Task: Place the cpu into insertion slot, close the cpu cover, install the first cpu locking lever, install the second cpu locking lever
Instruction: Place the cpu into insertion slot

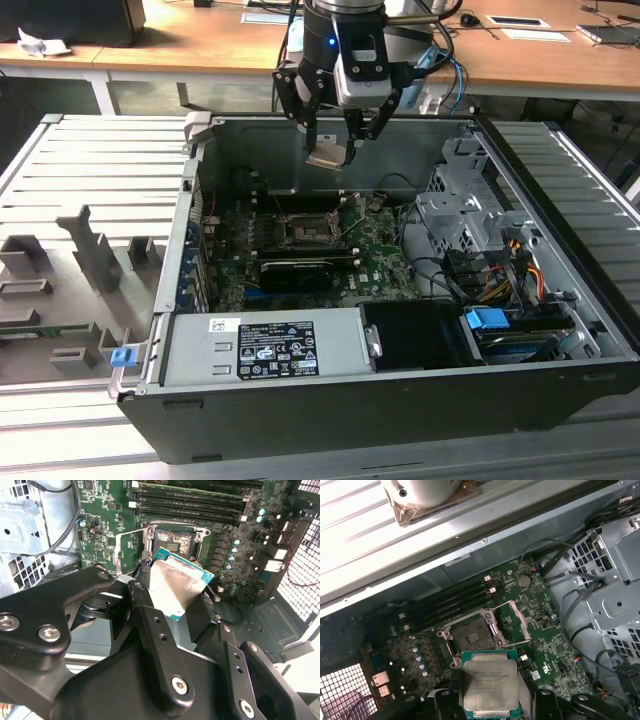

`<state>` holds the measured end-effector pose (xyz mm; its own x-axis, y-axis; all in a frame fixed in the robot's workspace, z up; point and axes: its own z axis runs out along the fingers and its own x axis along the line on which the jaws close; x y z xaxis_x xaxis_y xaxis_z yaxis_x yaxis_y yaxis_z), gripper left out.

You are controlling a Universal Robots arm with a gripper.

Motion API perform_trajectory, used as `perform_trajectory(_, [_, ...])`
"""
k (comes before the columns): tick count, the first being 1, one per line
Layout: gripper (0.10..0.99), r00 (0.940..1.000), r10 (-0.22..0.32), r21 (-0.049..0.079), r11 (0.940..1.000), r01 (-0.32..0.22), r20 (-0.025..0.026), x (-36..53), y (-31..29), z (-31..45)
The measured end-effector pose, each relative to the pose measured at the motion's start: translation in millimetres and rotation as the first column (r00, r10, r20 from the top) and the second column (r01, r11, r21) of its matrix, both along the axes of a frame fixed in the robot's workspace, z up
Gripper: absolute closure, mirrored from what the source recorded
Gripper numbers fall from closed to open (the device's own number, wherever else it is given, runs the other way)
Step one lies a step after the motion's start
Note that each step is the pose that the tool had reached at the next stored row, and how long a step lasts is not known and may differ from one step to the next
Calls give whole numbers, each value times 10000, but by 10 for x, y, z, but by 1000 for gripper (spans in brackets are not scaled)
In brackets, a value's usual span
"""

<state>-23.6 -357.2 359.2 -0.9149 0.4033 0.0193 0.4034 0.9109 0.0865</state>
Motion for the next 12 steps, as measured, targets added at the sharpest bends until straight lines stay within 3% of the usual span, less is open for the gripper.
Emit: perform_trajectory(12, [557, 9997, -261, -1, 9997, 261, 0, 0, 0, -22])
